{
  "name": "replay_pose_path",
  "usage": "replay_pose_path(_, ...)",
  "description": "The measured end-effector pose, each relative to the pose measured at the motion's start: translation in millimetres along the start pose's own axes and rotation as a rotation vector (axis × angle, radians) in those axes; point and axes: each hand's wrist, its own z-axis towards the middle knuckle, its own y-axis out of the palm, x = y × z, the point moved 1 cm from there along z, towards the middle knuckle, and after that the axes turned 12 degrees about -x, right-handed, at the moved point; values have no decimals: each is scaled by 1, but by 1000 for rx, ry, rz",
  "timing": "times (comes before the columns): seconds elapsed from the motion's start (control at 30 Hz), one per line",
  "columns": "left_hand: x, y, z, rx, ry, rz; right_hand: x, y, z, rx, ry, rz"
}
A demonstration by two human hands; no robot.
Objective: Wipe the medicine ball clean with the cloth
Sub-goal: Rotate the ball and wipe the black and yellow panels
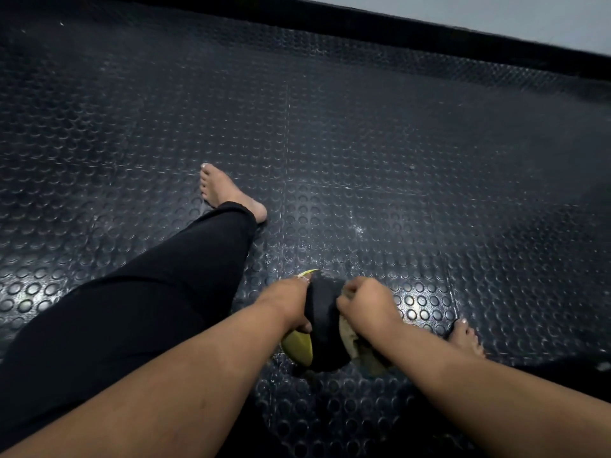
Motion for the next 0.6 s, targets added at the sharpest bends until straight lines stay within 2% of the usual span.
replay_pose_path(0.1, 0, -2, 1, -11, -3, 4, -11, 8, -9, -10, -174, -83)
replay_pose_path(0.17, -1, -5, 1, -6, 3, -11, -6, 3, -7, -26, -206, -103)
replay_pose_path(0.4, 12, -2, 0, 201, 1, -38, 22, -16, 7, 7, 21, 187)
replay_pose_path(0.5, 4, -6, 3, 246, -23, -119, 30, -17, 5, -16, -24, 251)
replay_pose_path(0.6, 8, -1, 2, 228, 43, -171, 31, -13, 1, -96, -100, 152)
